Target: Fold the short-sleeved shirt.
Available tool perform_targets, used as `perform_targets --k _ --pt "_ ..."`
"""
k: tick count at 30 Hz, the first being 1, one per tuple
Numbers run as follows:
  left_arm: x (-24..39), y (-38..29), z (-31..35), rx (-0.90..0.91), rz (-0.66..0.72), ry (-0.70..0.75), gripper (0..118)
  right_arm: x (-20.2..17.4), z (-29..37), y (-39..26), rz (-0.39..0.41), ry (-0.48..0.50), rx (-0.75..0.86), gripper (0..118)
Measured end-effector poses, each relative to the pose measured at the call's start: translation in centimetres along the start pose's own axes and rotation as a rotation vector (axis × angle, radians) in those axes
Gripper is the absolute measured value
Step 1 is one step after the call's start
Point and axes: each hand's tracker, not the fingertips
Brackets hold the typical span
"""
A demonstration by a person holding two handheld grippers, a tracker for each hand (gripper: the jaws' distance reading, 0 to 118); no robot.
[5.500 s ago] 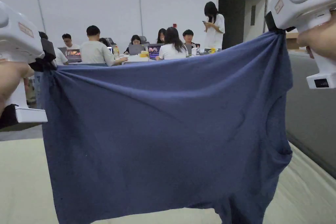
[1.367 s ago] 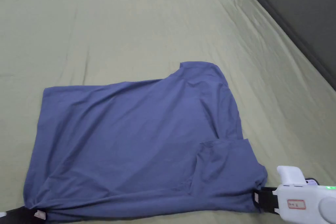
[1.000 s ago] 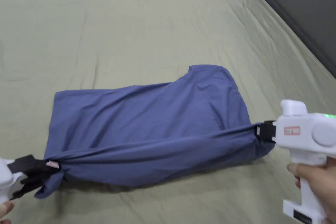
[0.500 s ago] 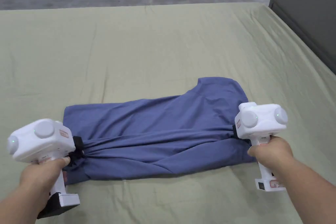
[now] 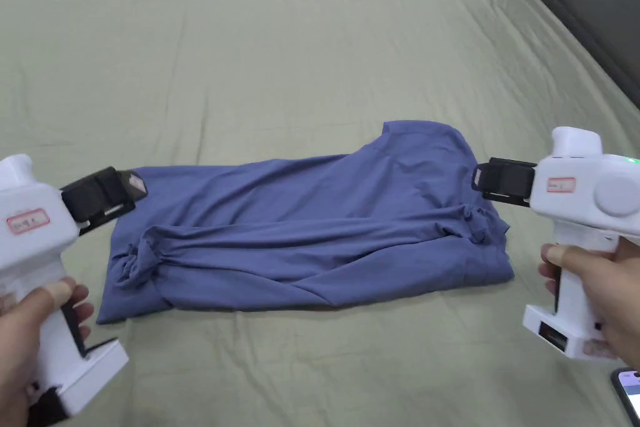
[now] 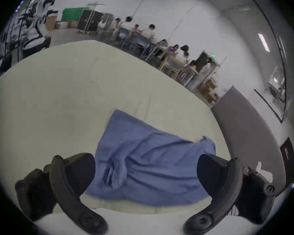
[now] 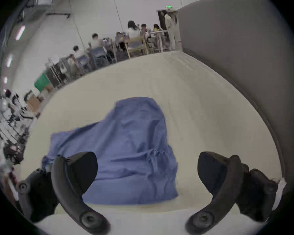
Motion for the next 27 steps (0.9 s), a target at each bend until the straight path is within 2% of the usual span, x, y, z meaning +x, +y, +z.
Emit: perform_targets --k 1,2,3,4,5,6,7,9,11,13,14,15,16,17,19,23,24,25,26,27 --pt "0.0 -1.2 0.5 -0.069 -0.028 0.002 118 -0.1 1.2 -1.2 0.004 0.032 -0.007 112" --pt "0.0 -2.6 1.1 -0.116 -0.046 0.031 118 -0.1 2.2 -2.5 0.015 0.068 -0.035 98" --pt "-0.2 -4.3 1.7 -0.136 -0.062 0.104 110 -0.3 3.2 -4.0 0.026 0.101 -0.061 54" --pt "-0.5 -6.1 2.0 -0.155 -0.072 0.156 75 -0.6 3.4 -5.4 0.032 0.117 -0.098 15" --pt "-0.6 -7.5 1.9 -0.183 -0.076 0.163 0 -0.8 3.7 -6.9 0.059 0.126 -0.133 4" --pt "-0.8 -8.9 1.9 -0.211 -0.078 0.162 0 -1.3 4.0 -8.5 0.094 0.108 -0.144 4" --pt "-1.2 -10.6 1.4 -0.232 -0.055 0.243 0 -1.8 4.4 -10.2 0.143 0.065 -0.122 4" --pt "-2.3 -11.6 0.3 -0.313 -0.063 0.143 0 -2.2 4.5 -12.3 0.201 0.069 -0.157 4" --pt "-3.1 -11.6 -1.1 -0.304 -0.041 0.169 0 -2.2 4.5 -13.2 0.184 0.103 -0.182 4" --pt "-3.6 -10.4 -2.1 -0.266 -0.088 0.221 1 -1.4 4.7 -13.4 0.151 0.146 -0.192 4" --pt "-3.8 -9.9 -3.1 -0.254 -0.107 0.261 30 -1.1 4.7 -13.3 0.138 0.148 -0.191 4" --pt "-4.2 -9.3 -4.6 -0.27 -0.113 0.309 101 -0.7 4.6 -13.1 0.119 0.148 -0.189 4" --pt "-4.7 -8.7 -5.7 -0.278 -0.099 0.293 118 -1.1 4.8 -13.0 0.113 0.14 -0.181 4" --pt "-5.0 -7.9 -6.3 -0.224 -0.086 0.264 118 -0.8 4.6 -12.7 0.101 0.143 -0.18 4" --pt "-5.4 -7.0 -9.3 -0.258 -0.095 0.293 118 -0.3 4.3 -12.3 0.093 0.13 -0.178 4" --pt "-5.4 -5.9 -13.0 -0.389 -0.233 0.381 118 0.5 3.2 -11.7 0.11 0.083 -0.184 4" --pt "-5.5 -5.7 -13.4 -0.425 -0.24 0.355 106 0.5 2.7 -11.4 0.125 0.045 -0.198 4" --pt "-4.4 -6.1 -12.7 -0.405 -0.223 0.339 105 0.8 2.2 -11.1 0.132 0.019 -0.204 4" --pt "-3.9 -5.7 -12.0 -0.382 -0.211 0.346 91 1.1 1.8 -10.8 0.135 0.001 -0.203 4" --pt "-3.5 -5.2 -11.1 -0.352 -0.201 0.32 60 1.6 1.2 -10.4 0.134 -0.003 -0.199 4"
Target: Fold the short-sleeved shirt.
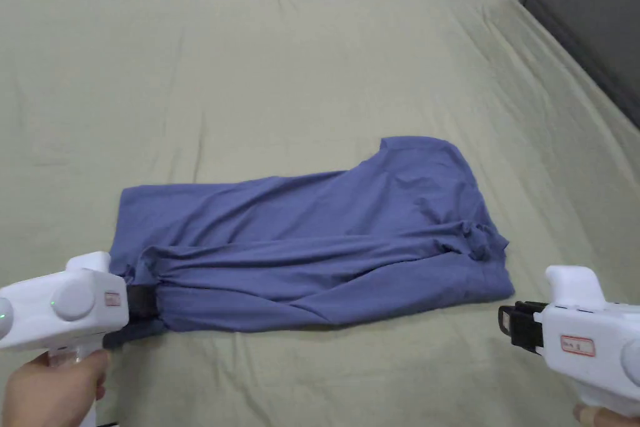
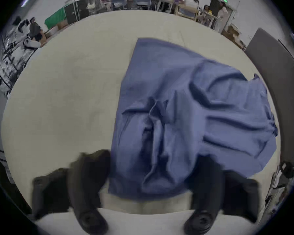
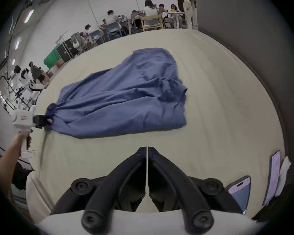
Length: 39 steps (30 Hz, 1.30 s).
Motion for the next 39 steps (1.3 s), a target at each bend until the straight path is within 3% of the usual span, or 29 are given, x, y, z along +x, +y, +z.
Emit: perform_targets --k 1,2,3,4,5,6,8,10,12,14,15,17,18,19,20,21,25,35,39 --pt "0.0 0.0 0.8 0.009 -0.017 0.007 24 0.7 -0.6 0.7 -0.005 -0.008 0.001 4" --pt "-0.4 0.1 1.1 0.038 -0.008 -0.059 5 1.3 -1.3 1.4 -0.014 -0.011 0.004 4" --pt "-0.9 0.2 1.6 0.043 0.029 -0.14 5 1.9 -2.0 2.2 -0.021 -0.008 0.008 4" --pt "-1.0 0.2 2.1 0.031 0.068 -0.19 5 2.4 -2.7 3.1 -0.043 0.002 0.02 18" --pt "-0.8 0.1 2.4 0.028 0.065 -0.173 5 3.0 -3.5 4.2 -0.059 0.013 0.028 56" --pt "-1.1 0.6 1.9 0.029 0.045 -0.146 5 3.2 -4.5 5.2 -0.07 -0.022 0.023 118" --pt "-1.2 0.8 2.1 0.047 0.023 -0.155 5 3.4 -6.4 6.0 -0.081 -0.114 -0.04 115" --pt "-1.0 0.7 2.2 0.046 0.027 -0.154 5 3.3 -8.6 6.8 -0.05 -0.083 -0.011 117" --pt "-1.3 0.9 2.0 0.04 0.055 -0.161 5 2.8 -11.1 6.7 -0.04 -0.092 -0.148 117" --pt "-1.3 0.8 1.8 0.034 0.059 -0.161 5 2.0 -11.3 6.6 0.001 -0.104 -0.173 111" --pt "-1.4 0.8 1.6 0.029 0.058 -0.158 5 1.5 -11.3 6.2 0.029 -0.083 -0.156 87" --pt "-1.7 0.8 1.5 0.021 0.057 -0.154 5 0.3 -9.7 5.8 0.093 -0.114 -0.095 61" --pt "-1.9 0.6 1.5 0.02 0.059 -0.155 5 -0.2 -9.3 5.7 0.111 -0.078 -0.096 14" --pt "-2.1 0.6 1.5 0.017 0.063 -0.16 5 -0.4 -9.0 5.7 0.123 -0.018 -0.122 11" --pt "-2.5 0.7 1.5 0.013 0.066 -0.164 5 -0.7 -8.5 5.6 0.149 -0.078 -0.13 11" --pt "-2.8 0.8 1.6 0.008 0.07 -0.17 5 -0.6 -7.8 5.7 0.144 -0.073 -0.131 11" --pt "-3.7 0.8 2.5 0.004 0.077 -0.209 5 0.9 -4.8 5.8 0.011 -0.01 -0.111 11" --pt "-5.2 -1.9 5.7 -0.032 0.046 -0.266 5 0.6 -1.0 2.6 0.054 -0.015 -0.165 11" --pt "-5.4 -3.1 4.6 -0.084 0.046 -0.254 5 1.5 -2.6 1.3 0.008 -0.008 -0.22 11"
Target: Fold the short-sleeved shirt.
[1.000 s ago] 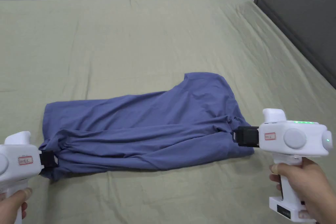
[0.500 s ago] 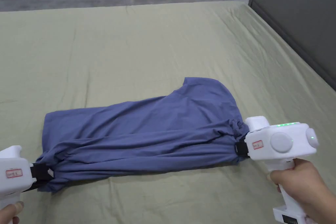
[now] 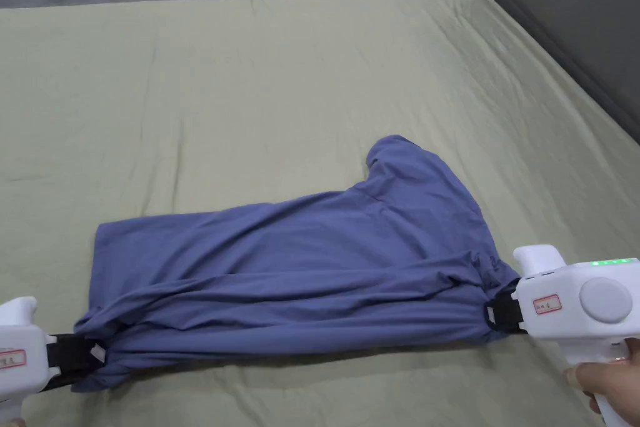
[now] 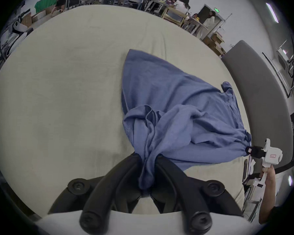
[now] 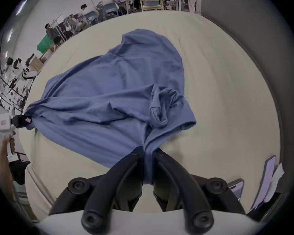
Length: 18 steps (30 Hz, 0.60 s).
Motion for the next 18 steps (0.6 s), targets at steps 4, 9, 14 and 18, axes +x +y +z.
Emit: perform_targets --k 4,9,14,18 --pt "-0.5 -0.7 -2.1 -0.026 0.007 0.028 5 0.4 -2.5 -0.7 0.016 -0.012 -0.036 11" --pt "-0.5 -0.5 -3.0 -0.036 0.035 0.049 5 0.2 -3.2 -0.2 0.024 -0.018 -0.049 11" --pt "0.9 -0.4 2.2 0.137 0.062 0.023 102 0.3 2.4 0.8 0.026 -0.016 0.031 118" --pt "2.2 0.7 7.1 0.324 0.094 -0.118 118 -1.8 10.2 1.4 -0.005 0.097 0.312 118"
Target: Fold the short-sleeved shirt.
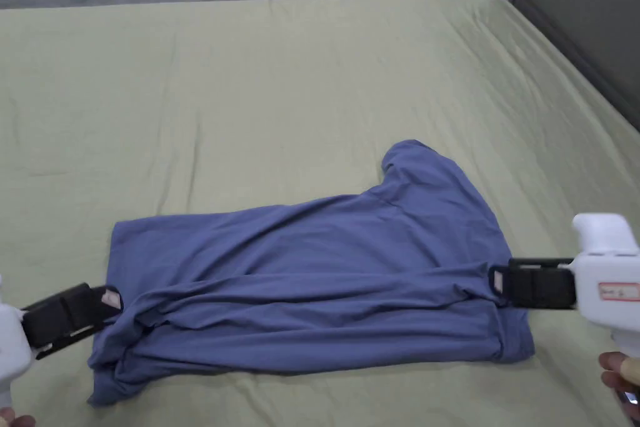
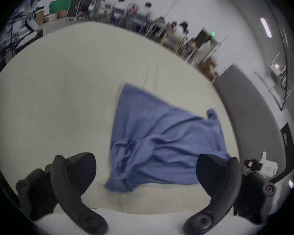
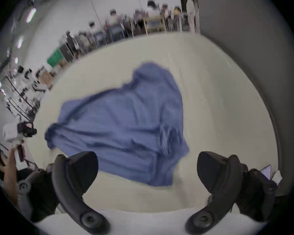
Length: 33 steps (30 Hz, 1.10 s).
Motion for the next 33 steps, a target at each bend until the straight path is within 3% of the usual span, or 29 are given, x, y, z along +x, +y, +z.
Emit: perform_targets --k 3,4,5,6,8,9,10,12,13,14,15,16,17,20,26,29,30,31,32,33 --pt "0.3 -0.2 0.5 -0.043 0.029 -0.036 118 -2.0 1.3 0.8 -0.027 0.011 0.036 118" --pt "0.6 -0.5 0.0 -0.053 0.022 -0.017 114 -1.2 -0.4 0.5 -0.02 0.004 0.024 108" --pt "0.9 -1.1 -0.1 -0.065 -0.014 0.03 89 -1.7 -0.7 0.4 -0.008 -0.006 0.018 76" --pt "1.4 -1.4 -0.7 -0.076 -0.064 0.067 0 -2.4 -1.0 -0.1 0.015 -0.014 0.022 2" --pt "2.0 -1.4 -1.8 -0.112 -0.15 0.167 0 -4.0 -1.8 -1.5 0.045 -0.045 0.026 2" --pt "2.0 -2.2 -1.6 -0.147 -0.158 0.132 0 -4.6 -2.2 -2.2 0.029 0.02 0.002 2" --pt "1.9 -2.0 -2.1 -0.178 -0.081 0.052 0 -5.1 -2.6 -2.8 0.019 0.098 -0.041 2" --pt "1.8 0.1 -3.4 -0.157 -0.042 0.056 1 -5.6 -3.5 -4.1 -0.013 0.139 -0.084 2" --pt "1.5 1.1 -6.9 -0.147 -0.056 0.091 32 -5.8 -3.4 -4.5 -0.011 0.135 -0.078 2" --pt "1.4 2.7 -8.1 -0.087 -0.171 0.192 32 -5.8 -3.2 -4.8 -0.009 0.149 -0.082 2" --pt "1.8 4.1 -9.8 -0.073 -0.217 0.231 49 -5.7 -3.0 -4.9 -0.007 0.171 -0.092 2" --pt "2.0 5.2 -11.7 -0.114 -0.243 0.251 104 -5.4 -3.2 -5.3 -0.01 0.174 -0.095 2" --pt "2.0 6.7 -13.0 -0.06 -0.251 0.273 118 -5.0 -3.1 -5.3 -0.012 0.178 -0.101 2" --pt "1.6 10.5 -19.7 -0.191 -0.232 0.274 118 -4.4 -2.2 -5.3 0.018 0.158 -0.109 2" --pt "0.3 7.5 -23.5 -0.241 -0.295 0.489 118 -1.9 -0.6 -5.5 0.013 0.085 -0.108 2" --pt "0.0 7.5 -23.1 -0.236 -0.293 0.46 101 -1.1 -0.7 -5.5 0.017 0.042 -0.116 2" --pt "0.4 7.5 -22.6 -0.23 -0.265 0.427 71 -0.8 -1.1 -5.3 0.025 0.029 -0.121 2" --pt "0.8 7.7 -22.0 -0.203 -0.28 0.447 25 -0.6 -1.6 -5.0 0.035 0.022 -0.129 2" --pt "1.2 7.9 -21.4 -0.198 -0.297 0.46 0 -0.5 -2.5 -4.4 0.057 0.007 -0.139 2" --pt "0.7 8.6 -21.1 -0.195 -0.256 0.347 0 -0.4 -3.4 -3.4 0.083 -0.004 -0.146 2"
